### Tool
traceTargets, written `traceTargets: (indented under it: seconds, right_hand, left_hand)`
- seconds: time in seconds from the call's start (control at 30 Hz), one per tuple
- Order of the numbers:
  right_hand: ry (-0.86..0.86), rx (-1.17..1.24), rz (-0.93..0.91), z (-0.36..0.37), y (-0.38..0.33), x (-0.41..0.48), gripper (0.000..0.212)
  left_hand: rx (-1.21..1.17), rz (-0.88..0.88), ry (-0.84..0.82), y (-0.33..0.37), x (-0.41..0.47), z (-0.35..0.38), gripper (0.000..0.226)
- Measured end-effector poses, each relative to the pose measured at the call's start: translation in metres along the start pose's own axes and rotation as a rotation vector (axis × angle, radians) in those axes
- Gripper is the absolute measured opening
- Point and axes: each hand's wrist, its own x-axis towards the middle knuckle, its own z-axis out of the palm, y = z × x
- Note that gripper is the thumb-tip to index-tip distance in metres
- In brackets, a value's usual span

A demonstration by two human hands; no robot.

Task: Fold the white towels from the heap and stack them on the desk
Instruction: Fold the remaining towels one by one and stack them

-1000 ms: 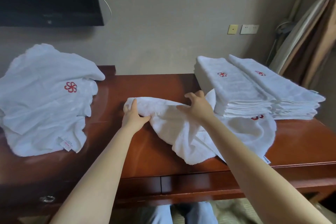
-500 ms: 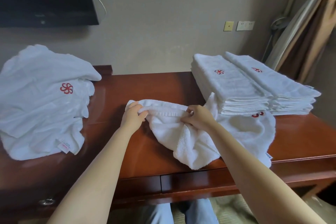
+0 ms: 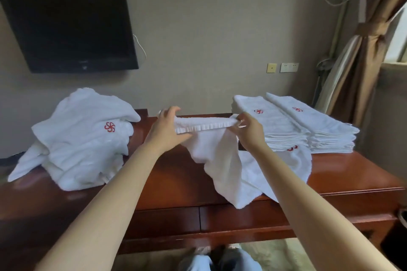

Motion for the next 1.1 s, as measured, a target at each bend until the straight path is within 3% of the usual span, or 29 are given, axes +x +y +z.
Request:
traceTargets:
  seconds: [0.3, 0.53, 0.8, 0.93, 1.1]
  right_hand:
    - [0.277, 0.237, -0.205, -0.054, -0.086, -0.018, 0.018]
    - [0.461, 0.257, -0.512, -0.104, -0.161, -0.039, 0.013]
    - [0.608, 0.265, -0.666, -0.154, -0.231, -0.049, 0.014]
    - [0.664, 0.185, -0.682, -0.166, -0.240, -0.055, 0.025]
    - [0.762, 0.028, -0.761, -0.165, -0.230, -0.052, 0.014]
  left_hand:
    - [-0.232, 0.222, 0.462, 0.075, -0.011, -0.086, 0.005]
    - [-0.347, 0.268, 0.636, 0.151, -0.025, -0.167, 0.011]
    - [-0.401, 0.444, 0.907, 0.214, -0.054, -0.226, 0.022]
    - [-0.337, 0.466, 0.876, 0.219, -0.057, -0.235, 0.050]
    - [0.008, 0.448, 0.733, 0.205, -0.049, -0.223, 0.069]
